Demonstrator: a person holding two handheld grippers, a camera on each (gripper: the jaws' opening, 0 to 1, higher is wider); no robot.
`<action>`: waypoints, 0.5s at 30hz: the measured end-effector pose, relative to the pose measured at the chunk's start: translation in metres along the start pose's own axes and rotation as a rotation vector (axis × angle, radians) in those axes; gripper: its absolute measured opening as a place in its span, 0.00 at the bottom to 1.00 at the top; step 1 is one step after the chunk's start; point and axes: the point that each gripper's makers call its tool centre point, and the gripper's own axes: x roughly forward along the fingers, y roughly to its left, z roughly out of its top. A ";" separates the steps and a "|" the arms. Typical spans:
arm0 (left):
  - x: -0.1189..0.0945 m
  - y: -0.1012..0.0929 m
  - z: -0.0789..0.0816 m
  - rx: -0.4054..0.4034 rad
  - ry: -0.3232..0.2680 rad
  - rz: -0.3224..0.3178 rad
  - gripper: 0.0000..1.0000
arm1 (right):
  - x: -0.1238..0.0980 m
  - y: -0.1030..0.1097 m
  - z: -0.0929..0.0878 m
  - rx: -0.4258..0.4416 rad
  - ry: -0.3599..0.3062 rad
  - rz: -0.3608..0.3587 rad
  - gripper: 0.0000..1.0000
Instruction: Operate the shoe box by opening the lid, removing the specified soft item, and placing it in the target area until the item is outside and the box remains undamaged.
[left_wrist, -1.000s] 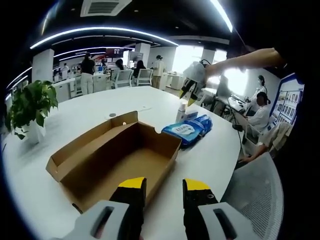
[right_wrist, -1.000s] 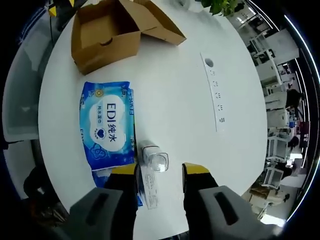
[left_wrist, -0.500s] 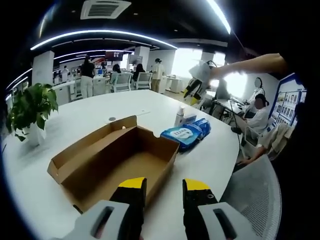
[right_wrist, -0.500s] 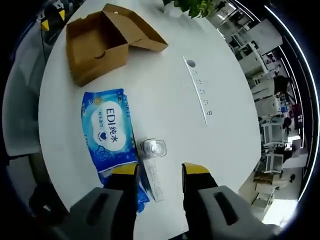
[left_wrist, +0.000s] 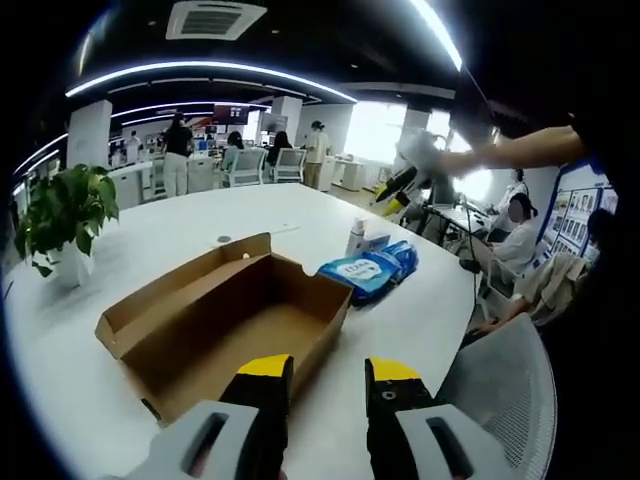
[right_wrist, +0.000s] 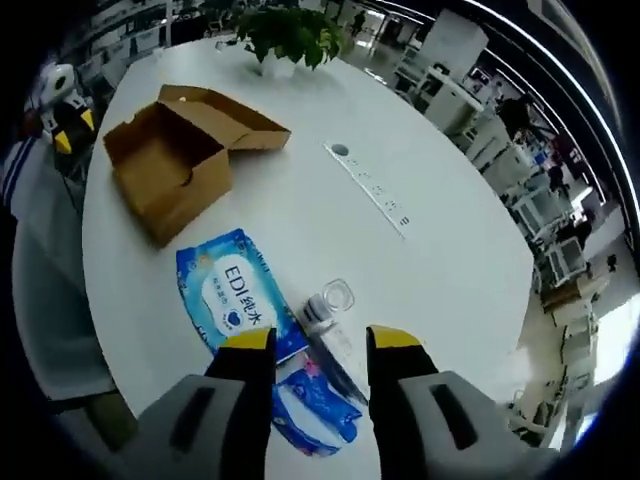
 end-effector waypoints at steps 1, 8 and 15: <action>-0.001 -0.001 0.000 0.000 0.000 0.001 0.29 | 0.000 0.003 -0.001 0.033 -0.018 0.000 0.35; -0.004 0.000 -0.001 -0.013 -0.009 0.007 0.29 | 0.002 0.022 0.002 0.123 -0.115 0.013 0.36; -0.008 0.003 -0.002 -0.027 -0.013 0.016 0.29 | 0.009 0.047 0.015 0.194 -0.205 0.053 0.38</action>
